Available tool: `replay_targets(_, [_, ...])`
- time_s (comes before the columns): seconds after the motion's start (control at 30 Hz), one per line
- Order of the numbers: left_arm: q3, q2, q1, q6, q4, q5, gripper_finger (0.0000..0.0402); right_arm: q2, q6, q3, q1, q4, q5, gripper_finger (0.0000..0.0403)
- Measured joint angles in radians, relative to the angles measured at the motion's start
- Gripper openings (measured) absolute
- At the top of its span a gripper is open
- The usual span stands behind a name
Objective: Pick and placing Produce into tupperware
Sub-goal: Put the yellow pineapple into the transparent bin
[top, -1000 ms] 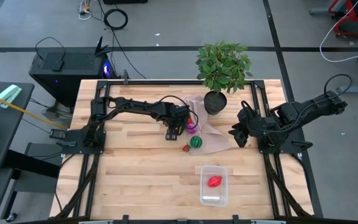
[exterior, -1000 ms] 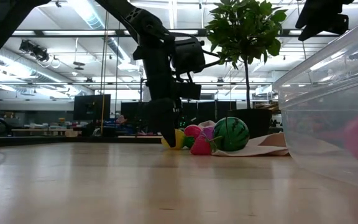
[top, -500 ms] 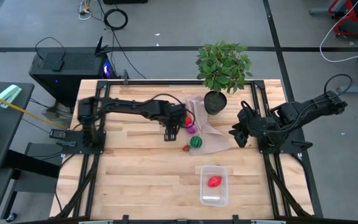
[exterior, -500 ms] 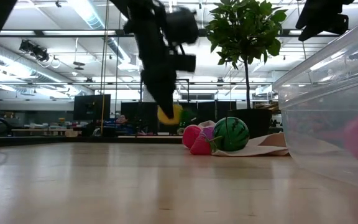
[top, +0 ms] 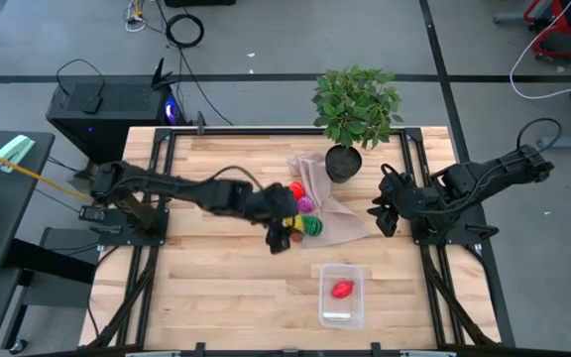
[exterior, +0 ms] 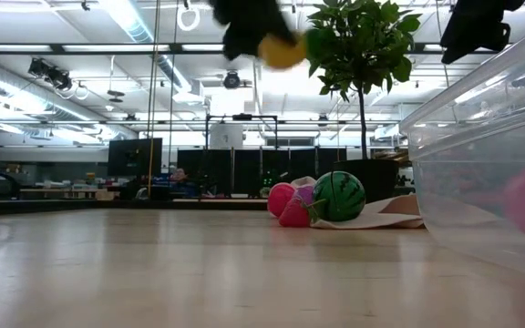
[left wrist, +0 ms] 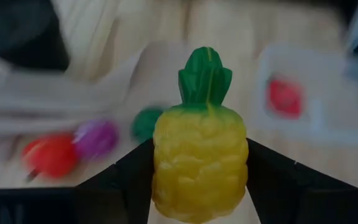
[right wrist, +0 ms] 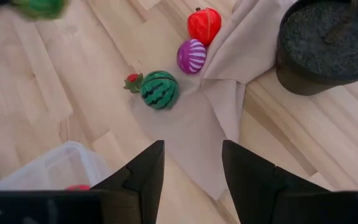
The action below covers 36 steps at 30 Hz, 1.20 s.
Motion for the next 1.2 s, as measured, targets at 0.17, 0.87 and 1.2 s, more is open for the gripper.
replay_targets(0.17, [0.001,0.02,-0.104,-0.093,0.169,-0.108,0.0217,-0.007,-0.033,0.0,0.0,-0.024,-0.037,0.0168])
replay_targets(0.87, [0.001,0.309,-0.328,-0.144,0.745,-0.334,0.0221,-0.022,0.228,0.0,0.157,-0.076,-0.135,0.0167])
replay_targets(1.2, [0.0,0.486,-0.361,-0.098,1.197,-0.575,0.0223,-0.022,0.417,0.0,0.264,-0.071,-0.121,0.0167])
